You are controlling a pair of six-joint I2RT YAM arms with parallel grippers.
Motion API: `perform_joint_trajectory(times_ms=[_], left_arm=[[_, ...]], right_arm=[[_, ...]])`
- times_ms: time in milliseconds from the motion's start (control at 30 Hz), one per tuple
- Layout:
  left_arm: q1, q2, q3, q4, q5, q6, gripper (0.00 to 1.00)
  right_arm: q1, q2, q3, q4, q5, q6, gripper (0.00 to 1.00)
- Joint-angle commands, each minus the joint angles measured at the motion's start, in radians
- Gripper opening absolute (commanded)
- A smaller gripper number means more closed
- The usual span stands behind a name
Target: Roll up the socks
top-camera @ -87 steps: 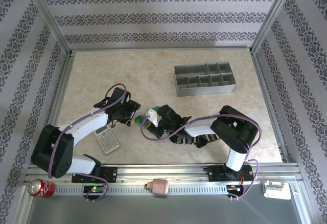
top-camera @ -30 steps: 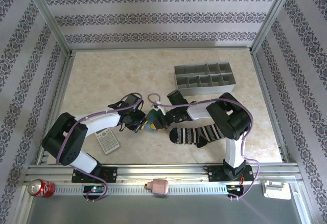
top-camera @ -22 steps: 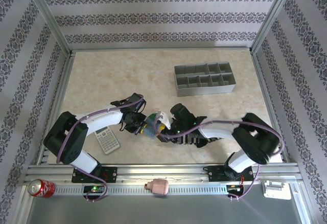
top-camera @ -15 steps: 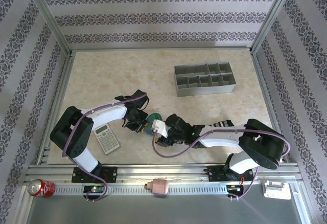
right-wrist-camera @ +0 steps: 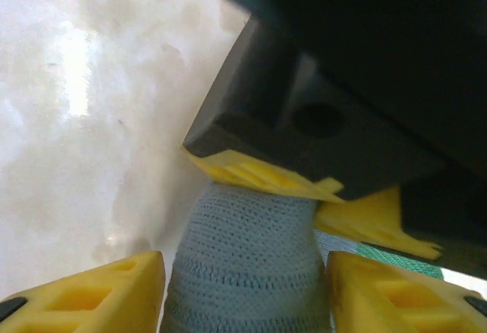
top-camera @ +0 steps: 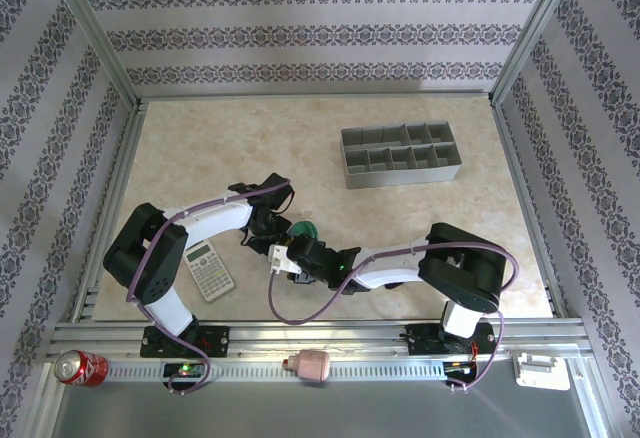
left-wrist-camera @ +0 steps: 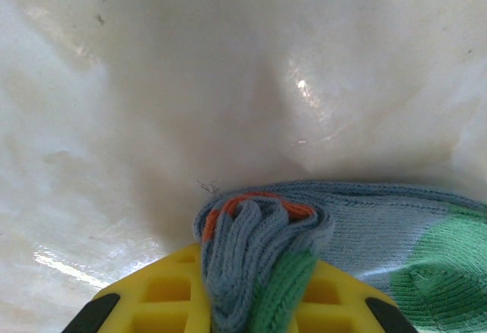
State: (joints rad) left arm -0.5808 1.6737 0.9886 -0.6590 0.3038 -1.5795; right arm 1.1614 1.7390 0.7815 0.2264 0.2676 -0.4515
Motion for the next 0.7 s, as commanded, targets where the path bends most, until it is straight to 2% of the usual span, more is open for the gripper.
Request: perform_joint_trajectory(times_ms=[0, 267, 367, 533, 667], left_arm=[[0.001, 0.048, -0.024, -0.101, -0.052, -0.017, 0.0], [0.004, 0.025, -0.032, -0.105, -0.06, -0.017, 0.0], [0.007, -0.008, -0.032, -0.104, -0.073, -0.014, 0.03], [0.016, -0.108, -0.038, -0.087, -0.115, -0.021, 0.47], [0.035, -0.176, -0.06, -0.056, -0.128, -0.03, 0.72]], right_arm=[[0.007, 0.034, 0.033, -0.036, 0.062, -0.02, 0.51], [-0.005, 0.061, 0.012, -0.118, 0.057, 0.08, 0.05], [-0.025, 0.051, -0.003, -0.166, -0.005, 0.142, 0.0], [-0.086, 0.036, -0.059, -0.176, -0.189, 0.258, 0.0], [-0.12, 0.051, -0.1, -0.159, -0.282, 0.315, 0.0]])
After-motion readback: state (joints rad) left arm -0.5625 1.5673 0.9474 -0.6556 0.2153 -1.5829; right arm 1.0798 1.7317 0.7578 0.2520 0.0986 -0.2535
